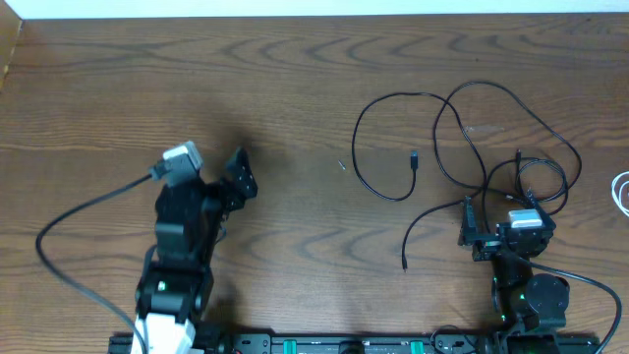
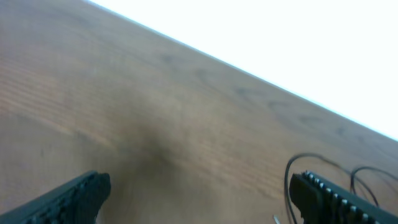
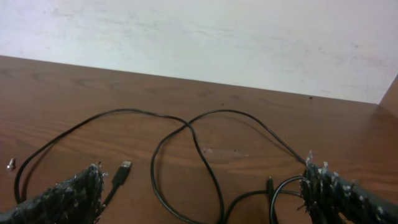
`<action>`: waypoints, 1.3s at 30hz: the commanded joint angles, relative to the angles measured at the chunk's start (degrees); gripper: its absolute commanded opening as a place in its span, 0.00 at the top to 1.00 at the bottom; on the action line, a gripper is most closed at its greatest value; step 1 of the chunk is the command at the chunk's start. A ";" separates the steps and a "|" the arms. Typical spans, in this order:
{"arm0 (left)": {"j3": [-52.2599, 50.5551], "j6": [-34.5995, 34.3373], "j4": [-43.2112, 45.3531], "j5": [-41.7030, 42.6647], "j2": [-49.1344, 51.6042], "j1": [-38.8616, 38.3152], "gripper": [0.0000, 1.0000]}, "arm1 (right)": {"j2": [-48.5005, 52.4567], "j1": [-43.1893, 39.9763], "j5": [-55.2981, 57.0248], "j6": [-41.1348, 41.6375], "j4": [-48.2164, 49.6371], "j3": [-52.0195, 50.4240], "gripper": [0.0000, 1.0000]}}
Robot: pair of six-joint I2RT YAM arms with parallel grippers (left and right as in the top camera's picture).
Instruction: Untangle cables
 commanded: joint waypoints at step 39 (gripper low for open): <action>-25.49 8.61 -4.59 -3.30 -41.55 -0.59 0.02 | -0.24 -0.24 0.07 0.66 -0.24 -0.07 0.01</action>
